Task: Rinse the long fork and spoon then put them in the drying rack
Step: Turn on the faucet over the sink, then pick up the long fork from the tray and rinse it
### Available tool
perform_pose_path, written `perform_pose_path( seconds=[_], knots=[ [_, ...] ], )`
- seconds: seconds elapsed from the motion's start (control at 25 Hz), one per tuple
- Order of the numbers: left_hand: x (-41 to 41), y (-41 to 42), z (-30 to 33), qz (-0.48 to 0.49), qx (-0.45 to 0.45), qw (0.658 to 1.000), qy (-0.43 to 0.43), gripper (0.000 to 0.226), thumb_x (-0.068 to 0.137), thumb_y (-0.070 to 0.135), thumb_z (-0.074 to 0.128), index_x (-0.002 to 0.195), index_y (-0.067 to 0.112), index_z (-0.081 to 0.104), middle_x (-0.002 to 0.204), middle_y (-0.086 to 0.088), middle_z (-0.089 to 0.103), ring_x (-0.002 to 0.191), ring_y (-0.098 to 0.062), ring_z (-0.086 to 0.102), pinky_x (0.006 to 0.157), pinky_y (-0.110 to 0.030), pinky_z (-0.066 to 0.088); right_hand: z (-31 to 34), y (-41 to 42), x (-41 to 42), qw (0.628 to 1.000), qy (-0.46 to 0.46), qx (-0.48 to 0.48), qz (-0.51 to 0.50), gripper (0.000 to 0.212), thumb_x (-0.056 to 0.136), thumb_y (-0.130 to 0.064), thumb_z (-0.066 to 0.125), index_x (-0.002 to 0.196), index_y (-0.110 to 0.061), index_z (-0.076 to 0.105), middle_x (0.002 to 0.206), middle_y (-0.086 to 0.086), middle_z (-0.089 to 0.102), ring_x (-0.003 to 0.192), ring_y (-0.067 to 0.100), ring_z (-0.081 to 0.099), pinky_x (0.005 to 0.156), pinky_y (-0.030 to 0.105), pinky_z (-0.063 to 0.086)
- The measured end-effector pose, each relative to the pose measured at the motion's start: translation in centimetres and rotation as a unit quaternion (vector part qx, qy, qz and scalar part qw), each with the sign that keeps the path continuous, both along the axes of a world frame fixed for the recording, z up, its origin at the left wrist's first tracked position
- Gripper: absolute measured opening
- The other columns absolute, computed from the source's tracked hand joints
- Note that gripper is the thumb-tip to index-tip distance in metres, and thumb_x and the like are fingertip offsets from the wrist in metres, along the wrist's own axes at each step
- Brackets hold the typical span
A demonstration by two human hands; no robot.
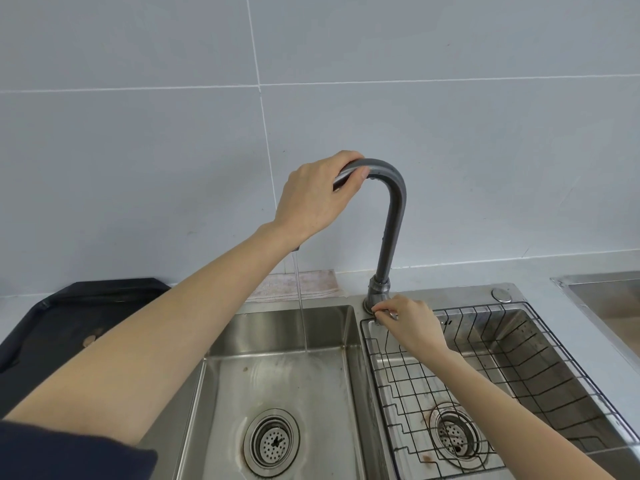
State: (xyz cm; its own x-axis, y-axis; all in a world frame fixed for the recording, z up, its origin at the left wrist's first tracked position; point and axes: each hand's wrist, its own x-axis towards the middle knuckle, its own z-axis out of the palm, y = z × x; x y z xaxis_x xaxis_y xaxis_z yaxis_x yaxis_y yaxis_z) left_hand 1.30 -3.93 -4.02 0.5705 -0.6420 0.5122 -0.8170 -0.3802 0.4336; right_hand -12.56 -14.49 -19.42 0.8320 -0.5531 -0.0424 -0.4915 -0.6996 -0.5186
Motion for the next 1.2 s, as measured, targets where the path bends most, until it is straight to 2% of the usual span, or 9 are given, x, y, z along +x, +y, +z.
perform_pose_path(
  seconds=[0.16, 0.28, 0.4, 0.48, 0.6, 0.72, 0.84, 0.96, 1.2],
  knots=[
    [-0.1, 0.4, 0.0, -0.011, 0.027, 1.000, -0.005, 0.033, 0.095, 0.031, 0.038, 0.125, 0.022, 0.050, 0.105, -0.003, 0.065, 0.085, -0.016, 0.057, 0.074, -0.024, 0.037, 0.4, 0.8, -0.6, 1.000, 0.024, 0.002, 0.010, 0.031, 0.092, -0.020, 0.051, 0.122, -0.022, 0.059, 0.121, 0.005, 0.065, 0.108, 0.027, 0.060, 0.086, 0.037, 0.051],
    [-0.7, 1.4, 0.0, -0.022, 0.039, 0.999, 0.002, 0.041, 0.096, 0.025, 0.038, 0.136, 0.020, 0.039, 0.120, -0.007, 0.056, 0.089, -0.014, 0.051, 0.079, -0.024, 0.036, 1.2, 1.4, -1.2, 0.999, 0.038, -0.011, 0.026, 0.038, 0.091, -0.018, 0.050, 0.129, -0.022, 0.052, 0.128, 0.004, 0.060, 0.111, 0.028, 0.058, 0.089, 0.039, 0.050],
    [-1.4, 3.8, 0.0, -0.036, 0.065, 0.997, 0.000, 0.048, 0.095, 0.025, 0.039, 0.142, 0.020, 0.029, 0.136, -0.007, 0.047, 0.109, -0.022, 0.053, 0.091, -0.030, 0.040, 2.1, 2.1, -1.8, 0.998, 0.033, -0.028, 0.051, 0.039, 0.092, -0.019, 0.050, 0.131, -0.019, 0.048, 0.134, 0.005, 0.056, 0.113, 0.029, 0.057, 0.095, 0.041, 0.049],
    [-1.6, 5.7, 0.0, -0.029, 0.078, 0.996, -0.012, 0.050, 0.094, 0.025, 0.041, 0.142, 0.019, 0.029, 0.141, -0.006, 0.045, 0.115, -0.026, 0.053, 0.097, -0.036, 0.040, 2.5, 2.7, -2.0, 0.996, 0.041, -0.049, 0.064, 0.046, 0.092, -0.021, 0.050, 0.137, -0.019, 0.041, 0.145, 0.003, 0.046, 0.120, 0.027, 0.054, 0.105, 0.040, 0.041],
    [-1.8, 8.7, -0.7, 0.000, 0.109, 0.994, -0.032, 0.054, 0.093, 0.029, 0.043, 0.143, 0.018, 0.026, 0.148, -0.004, 0.038, 0.133, -0.023, 0.039, 0.110, -0.042, 0.030, 2.8, 4.1, -2.2, 0.993, 0.050, -0.075, 0.079, 0.054, 0.091, -0.024, 0.050, 0.142, -0.019, 0.034, 0.151, 0.003, 0.035, 0.133, 0.023, 0.041, 0.114, 0.040, 0.027],
    [-1.8, 11.3, -2.0, 0.037, 0.151, 0.988, -0.014, 0.061, 0.092, 0.037, 0.043, 0.145, 0.020, 0.019, 0.154, -0.005, 0.025, 0.143, -0.021, 0.022, 0.117, -0.046, 0.019, 2.8, 5.8, -2.3, 0.990, 0.064, -0.085, 0.089, 0.058, 0.091, -0.031, 0.050, 0.144, -0.020, 0.029, 0.153, 0.005, 0.030, 0.142, 0.021, 0.027, 0.118, 0.044, 0.016],
    [-2.0, 13.7, -3.2, 0.058, 0.170, 0.984, 0.008, 0.064, 0.091, 0.040, 0.042, 0.146, 0.020, 0.015, 0.156, -0.005, 0.019, 0.145, -0.021, 0.016, 0.118, -0.047, 0.015, 2.7, 7.7, -2.3, 0.988, 0.071, -0.091, 0.107, 0.062, 0.090, -0.035, 0.052, 0.144, -0.019, 0.027, 0.154, 0.004, 0.029, 0.144, 0.019, 0.020, 0.119, 0.044, 0.011],
    [-1.9, 16.3, -4.3, 0.072, 0.180, 0.981, 0.028, 0.066, 0.091, 0.040, 0.043, 0.146, 0.019, 0.014, 0.156, -0.005, 0.019, 0.145, -0.021, 0.016, 0.118, -0.043, 0.018, 2.5, 9.7, -1.5, 0.987, 0.067, -0.082, 0.122, 0.061, 0.090, -0.034, 0.052, 0.143, -0.018, 0.029, 0.151, 0.003, 0.034, 0.141, 0.018, 0.027, 0.119, 0.044, 0.014],
    [-0.8, 22.4, -7.6, 0.114, 0.211, 0.966, 0.094, 0.064, 0.091, 0.040, 0.045, 0.145, 0.018, 0.018, 0.153, -0.004, 0.027, 0.141, -0.023, 0.024, 0.113, -0.040, 0.026, 2.4, 15.5, 0.9, 0.991, 0.029, -0.023, 0.132, 0.050, 0.093, -0.026, 0.050, 0.140, -0.016, 0.038, 0.140, 0.006, 0.049, 0.126, 0.024, 0.048, 0.105, 0.038, 0.040]
  ],
)
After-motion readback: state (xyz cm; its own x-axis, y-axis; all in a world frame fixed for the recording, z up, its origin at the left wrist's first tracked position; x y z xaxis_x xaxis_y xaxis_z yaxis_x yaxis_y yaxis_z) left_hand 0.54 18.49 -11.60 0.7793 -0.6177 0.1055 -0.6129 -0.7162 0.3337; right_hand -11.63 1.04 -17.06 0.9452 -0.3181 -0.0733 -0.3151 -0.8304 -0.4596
